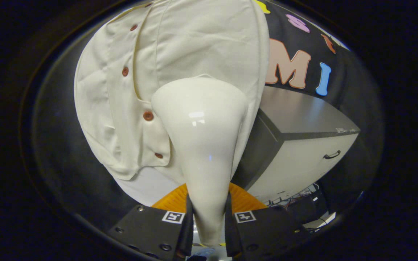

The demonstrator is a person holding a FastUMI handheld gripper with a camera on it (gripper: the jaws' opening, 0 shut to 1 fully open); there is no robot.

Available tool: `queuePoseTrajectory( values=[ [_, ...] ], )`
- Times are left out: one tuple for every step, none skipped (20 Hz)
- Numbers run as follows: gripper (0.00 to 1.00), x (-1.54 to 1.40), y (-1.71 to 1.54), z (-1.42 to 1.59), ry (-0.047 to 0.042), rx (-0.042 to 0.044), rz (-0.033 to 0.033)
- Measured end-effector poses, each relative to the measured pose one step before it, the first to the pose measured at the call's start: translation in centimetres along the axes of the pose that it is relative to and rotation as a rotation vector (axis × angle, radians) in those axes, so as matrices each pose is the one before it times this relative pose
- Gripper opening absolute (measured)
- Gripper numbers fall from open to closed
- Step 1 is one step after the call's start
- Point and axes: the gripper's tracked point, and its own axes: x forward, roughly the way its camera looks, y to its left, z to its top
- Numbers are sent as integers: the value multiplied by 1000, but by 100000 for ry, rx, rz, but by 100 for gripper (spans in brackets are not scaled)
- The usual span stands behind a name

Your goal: Iron the clothes twice with a garment steamer, once on the left side and once on the right side.

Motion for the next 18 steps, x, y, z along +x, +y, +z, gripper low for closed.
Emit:
queuePoseTrajectory(
  values=[
    [36, 271, 125, -575, 1094, 385, 278],
    [36, 252, 10, -542, 1145, 149, 188],
    [36, 217, -5, -575, 1462, 180, 124],
    [36, 210, 58, -511, 1371, -198, 111],
    [36, 180, 47, -520, 1027, -307, 145],
    [36, 236, 47, -437, 955, -106, 149],
    [36, 467, 219, -387, 410, -172, 103],
    [36, 209, 16, -276, 283, 66, 7],
    [36, 136, 23, -374, 642, -214, 99],
    [36, 149, -13, -412, 1145, -33, 66],
    [36, 140, -34, -392, 524, -278, -62],
    [36, 157, 56, -375, 511, -36, -14],
    [36, 172, 71, -363, 610, -186, 133],
    [36, 139, -20, -389, 864, -318, -80],
    [36, -47, -121, -476, 934, -572, -303],
    [36, -70, -54, -567, 1141, -624, -149],
    [36, -117, 112, -486, 369, -42, 70],
    [36, 704, -108, -253, -221, -213, 399]
  ],
)
